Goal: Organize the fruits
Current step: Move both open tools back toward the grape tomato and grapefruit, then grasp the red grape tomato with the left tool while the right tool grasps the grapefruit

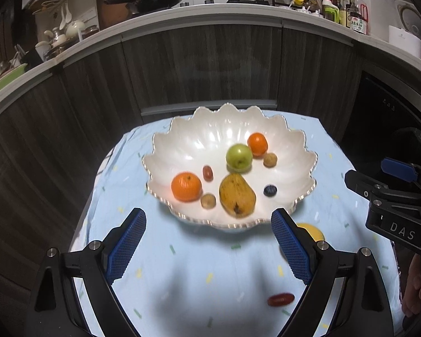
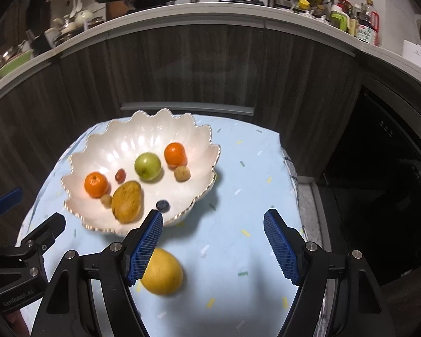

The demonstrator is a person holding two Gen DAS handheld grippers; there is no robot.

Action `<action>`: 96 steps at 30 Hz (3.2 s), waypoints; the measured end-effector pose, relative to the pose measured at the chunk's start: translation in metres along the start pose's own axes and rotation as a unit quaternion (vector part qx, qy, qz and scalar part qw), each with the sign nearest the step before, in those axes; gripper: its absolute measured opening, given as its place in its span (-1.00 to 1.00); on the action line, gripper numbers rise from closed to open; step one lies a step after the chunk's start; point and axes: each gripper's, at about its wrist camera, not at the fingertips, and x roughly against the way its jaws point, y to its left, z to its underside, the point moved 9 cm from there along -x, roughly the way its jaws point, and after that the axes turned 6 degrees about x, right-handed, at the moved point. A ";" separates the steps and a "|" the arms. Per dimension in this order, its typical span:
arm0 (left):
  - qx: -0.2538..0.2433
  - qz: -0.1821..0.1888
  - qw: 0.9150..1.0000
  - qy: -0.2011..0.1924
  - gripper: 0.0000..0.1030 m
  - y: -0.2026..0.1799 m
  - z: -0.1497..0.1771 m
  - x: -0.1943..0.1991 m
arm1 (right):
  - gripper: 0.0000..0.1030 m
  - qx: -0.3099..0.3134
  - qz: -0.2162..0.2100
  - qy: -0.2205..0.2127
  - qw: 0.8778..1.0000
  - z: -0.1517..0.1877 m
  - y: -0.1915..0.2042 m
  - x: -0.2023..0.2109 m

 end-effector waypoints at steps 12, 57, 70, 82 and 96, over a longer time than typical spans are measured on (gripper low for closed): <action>-0.004 0.001 1.000 0.031 0.77 -0.024 0.044 0.006 | 0.46 0.059 -0.049 0.016 0.997 0.028 0.008 -0.004; -0.020 0.052 0.995 0.084 0.19 -0.071 0.125 -0.039 | 0.45 0.189 -0.204 0.032 0.960 0.073 0.068 -0.043; -0.013 0.068 0.994 0.087 -0.28 -0.076 0.129 -0.042 | 0.29 0.181 -0.218 0.053 0.958 0.076 0.081 -0.059; -0.013 0.072 0.993 0.089 -0.38 -0.074 0.128 -0.042 | 0.07 0.167 -0.216 0.054 0.960 0.076 0.080 -0.058; -0.015 0.071 0.995 0.065 -0.39 -0.068 0.113 -0.025 | 0.06 0.128 -0.200 0.053 0.970 0.076 0.062 -0.032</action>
